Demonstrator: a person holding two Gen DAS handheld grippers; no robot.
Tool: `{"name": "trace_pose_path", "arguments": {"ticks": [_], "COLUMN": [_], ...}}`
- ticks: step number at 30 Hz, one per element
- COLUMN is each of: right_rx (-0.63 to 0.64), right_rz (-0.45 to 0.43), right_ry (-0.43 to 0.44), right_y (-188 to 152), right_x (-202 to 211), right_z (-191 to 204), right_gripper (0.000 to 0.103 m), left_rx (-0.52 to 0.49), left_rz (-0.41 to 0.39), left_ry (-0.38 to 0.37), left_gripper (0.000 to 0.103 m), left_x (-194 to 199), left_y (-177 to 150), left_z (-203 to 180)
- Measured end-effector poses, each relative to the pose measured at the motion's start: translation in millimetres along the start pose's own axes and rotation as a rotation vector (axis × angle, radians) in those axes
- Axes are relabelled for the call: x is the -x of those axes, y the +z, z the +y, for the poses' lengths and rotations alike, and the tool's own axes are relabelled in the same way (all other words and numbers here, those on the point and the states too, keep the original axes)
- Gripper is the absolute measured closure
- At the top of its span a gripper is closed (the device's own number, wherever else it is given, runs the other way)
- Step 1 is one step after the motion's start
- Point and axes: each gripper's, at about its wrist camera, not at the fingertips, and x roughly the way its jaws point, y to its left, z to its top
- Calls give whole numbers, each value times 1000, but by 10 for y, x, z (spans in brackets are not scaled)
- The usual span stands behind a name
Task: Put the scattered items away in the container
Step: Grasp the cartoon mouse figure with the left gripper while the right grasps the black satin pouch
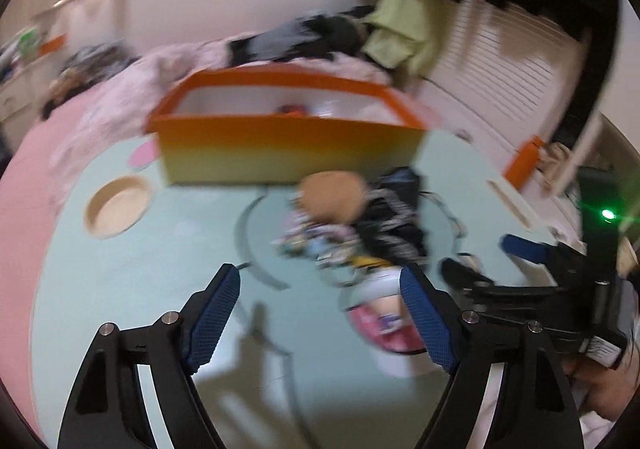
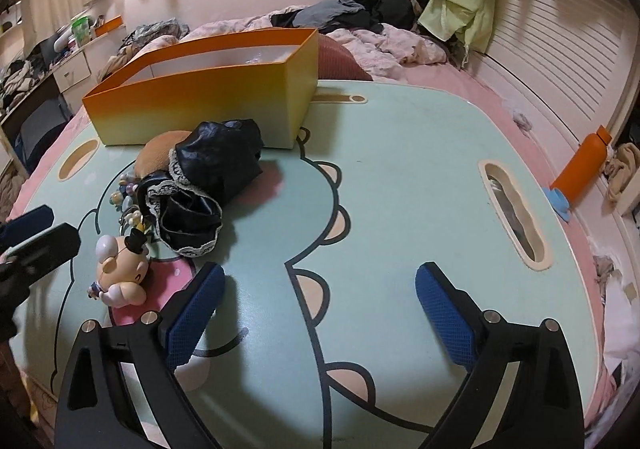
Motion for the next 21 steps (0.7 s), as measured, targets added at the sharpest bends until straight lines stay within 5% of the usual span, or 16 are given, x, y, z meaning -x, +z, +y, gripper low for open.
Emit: {"name": "trace_pose_path", "arguments": {"ticks": [3, 8, 14, 21], "right_rx": [-42, -89, -95, -67], "right_rz": [-7, -38, -61, -36], "right_ry": [-27, -57, -25, 179], "right_y": [-27, 13, 160, 473], "right_x": [34, 113, 171, 92], "right_z": [-65, -185, -187, 80], "right_gripper": [7, 7, 7, 7], "left_rx": [-80, -129, -78, 9], "left_rz": [19, 112, 84, 45], "left_ry": [-21, -8, -36, 50], "left_gripper": [34, 68, 68, 68], "left_x": [-89, -342, -39, 252], "left_y": [27, -8, -80, -21], "left_z": [-228, -360, -195, 282]}}
